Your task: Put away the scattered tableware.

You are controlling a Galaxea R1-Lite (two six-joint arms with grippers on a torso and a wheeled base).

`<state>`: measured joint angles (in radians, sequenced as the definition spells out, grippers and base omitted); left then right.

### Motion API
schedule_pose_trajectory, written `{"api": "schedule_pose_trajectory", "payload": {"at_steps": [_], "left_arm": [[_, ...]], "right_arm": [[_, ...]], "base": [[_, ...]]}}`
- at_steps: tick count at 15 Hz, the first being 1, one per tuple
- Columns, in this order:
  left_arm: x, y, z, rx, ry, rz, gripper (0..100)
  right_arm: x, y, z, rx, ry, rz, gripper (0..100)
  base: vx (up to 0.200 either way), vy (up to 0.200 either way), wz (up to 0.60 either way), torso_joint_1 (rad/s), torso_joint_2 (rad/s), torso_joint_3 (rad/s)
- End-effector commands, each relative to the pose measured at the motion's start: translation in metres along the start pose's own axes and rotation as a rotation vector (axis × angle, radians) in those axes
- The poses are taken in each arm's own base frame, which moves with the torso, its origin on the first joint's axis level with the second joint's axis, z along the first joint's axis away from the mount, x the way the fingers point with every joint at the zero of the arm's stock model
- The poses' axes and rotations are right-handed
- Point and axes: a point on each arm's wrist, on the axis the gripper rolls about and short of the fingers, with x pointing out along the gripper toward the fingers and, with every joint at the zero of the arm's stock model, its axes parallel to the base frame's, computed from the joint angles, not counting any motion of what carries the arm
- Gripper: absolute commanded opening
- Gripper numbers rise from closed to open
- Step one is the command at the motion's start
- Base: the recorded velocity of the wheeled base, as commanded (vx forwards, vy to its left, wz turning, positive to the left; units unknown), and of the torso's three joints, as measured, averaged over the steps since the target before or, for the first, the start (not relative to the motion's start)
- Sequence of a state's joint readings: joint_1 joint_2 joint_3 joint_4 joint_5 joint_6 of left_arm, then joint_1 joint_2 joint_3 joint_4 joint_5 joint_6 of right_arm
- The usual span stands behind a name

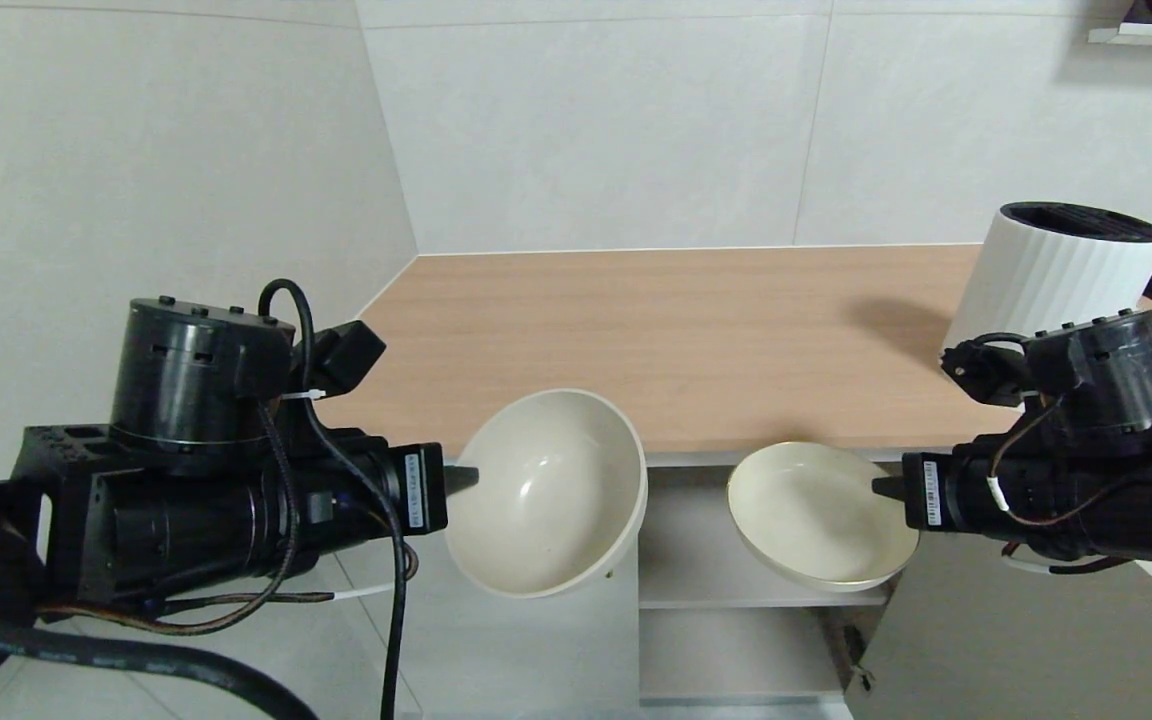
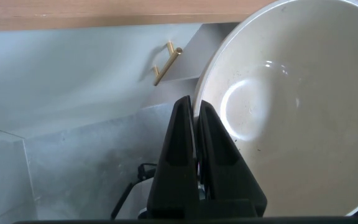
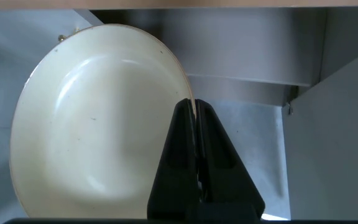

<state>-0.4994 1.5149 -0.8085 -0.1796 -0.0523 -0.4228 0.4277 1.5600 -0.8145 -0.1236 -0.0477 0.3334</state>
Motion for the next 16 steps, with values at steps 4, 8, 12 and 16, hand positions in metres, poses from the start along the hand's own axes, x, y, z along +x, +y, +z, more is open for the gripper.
{"api": "schedule_pose_trajectory", "payload": {"at_steps": [4,8,12,16], "left_arm": [[0.0017,-0.0007,-0.0016,0.002,0.008,-0.001,0],[0.0017,-0.0005,-0.0020,0.002,0.010,0.000,0],[0.0017,-0.0005,-0.0020,0.002,0.010,0.000,0],[0.0018,-0.0003,-0.0024,0.002,0.011,0.000,0]], "right_arm": [[0.0050,-0.0003,-0.0018,-0.011,0.015,-0.005,0],[0.0068,-0.0006,-0.0029,-0.014,0.023,-0.007,0],[0.0086,-0.0007,-0.0036,-0.016,0.029,-0.009,0],[0.0091,-0.0008,-0.0038,-0.016,0.030,-0.010,0]], "base": [[0.000,0.000,0.00,-0.055,0.14,0.079],[0.000,0.000,0.00,-0.181,0.45,0.255],[0.000,0.000,0.00,-0.171,0.47,0.297],[0.000,0.000,0.00,-0.156,0.47,0.306]]}}
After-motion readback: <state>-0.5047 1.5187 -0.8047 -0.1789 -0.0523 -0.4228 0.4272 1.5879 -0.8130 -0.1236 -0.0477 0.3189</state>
